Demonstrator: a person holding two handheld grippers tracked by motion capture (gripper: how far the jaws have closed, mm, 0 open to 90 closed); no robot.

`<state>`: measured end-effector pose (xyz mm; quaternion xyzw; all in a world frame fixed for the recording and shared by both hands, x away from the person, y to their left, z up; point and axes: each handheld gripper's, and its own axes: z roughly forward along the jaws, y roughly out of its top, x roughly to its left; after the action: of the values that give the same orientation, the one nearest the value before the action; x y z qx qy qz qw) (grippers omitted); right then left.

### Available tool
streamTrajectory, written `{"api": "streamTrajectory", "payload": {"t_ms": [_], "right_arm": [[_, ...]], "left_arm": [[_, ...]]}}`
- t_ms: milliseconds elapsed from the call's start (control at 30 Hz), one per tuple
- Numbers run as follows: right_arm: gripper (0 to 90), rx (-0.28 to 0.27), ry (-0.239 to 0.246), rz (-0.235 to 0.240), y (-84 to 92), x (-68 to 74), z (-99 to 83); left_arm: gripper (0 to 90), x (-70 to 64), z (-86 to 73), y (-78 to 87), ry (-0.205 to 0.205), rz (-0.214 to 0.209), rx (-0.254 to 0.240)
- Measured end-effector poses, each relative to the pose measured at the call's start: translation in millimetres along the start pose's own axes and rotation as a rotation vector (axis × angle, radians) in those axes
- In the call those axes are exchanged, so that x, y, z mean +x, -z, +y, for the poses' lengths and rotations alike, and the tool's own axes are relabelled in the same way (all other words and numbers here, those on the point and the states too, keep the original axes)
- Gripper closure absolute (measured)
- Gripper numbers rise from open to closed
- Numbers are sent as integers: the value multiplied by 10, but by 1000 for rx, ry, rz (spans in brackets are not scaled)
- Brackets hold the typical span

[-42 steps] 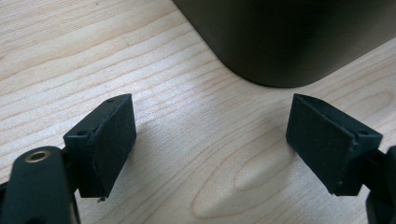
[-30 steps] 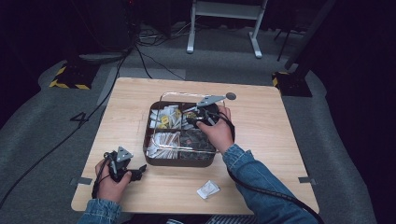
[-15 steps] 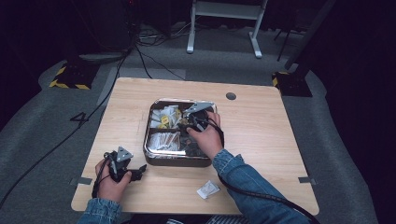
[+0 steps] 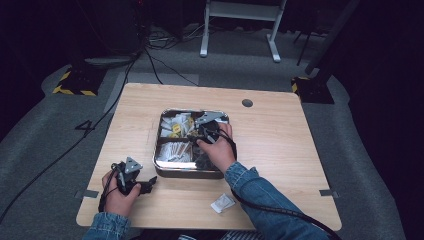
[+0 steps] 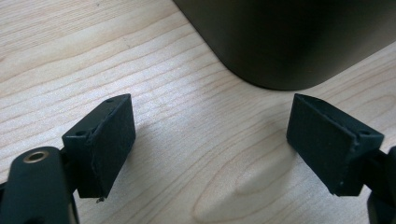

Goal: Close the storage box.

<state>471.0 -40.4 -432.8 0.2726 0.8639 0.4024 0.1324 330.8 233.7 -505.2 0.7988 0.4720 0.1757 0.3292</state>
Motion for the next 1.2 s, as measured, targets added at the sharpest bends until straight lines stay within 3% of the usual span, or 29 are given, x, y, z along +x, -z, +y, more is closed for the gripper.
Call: {"api": "streamTrajectory", "payload": {"t_ms": [733, 1200], "right_arm": [[585, 2, 19, 22, -48, -90, -21], [585, 0, 25, 18, -47, -69, -30]], "left_arm": [[159, 0, 0, 0, -1, 1, 0], [159, -1, 0, 0, 0, 0, 0]]}}
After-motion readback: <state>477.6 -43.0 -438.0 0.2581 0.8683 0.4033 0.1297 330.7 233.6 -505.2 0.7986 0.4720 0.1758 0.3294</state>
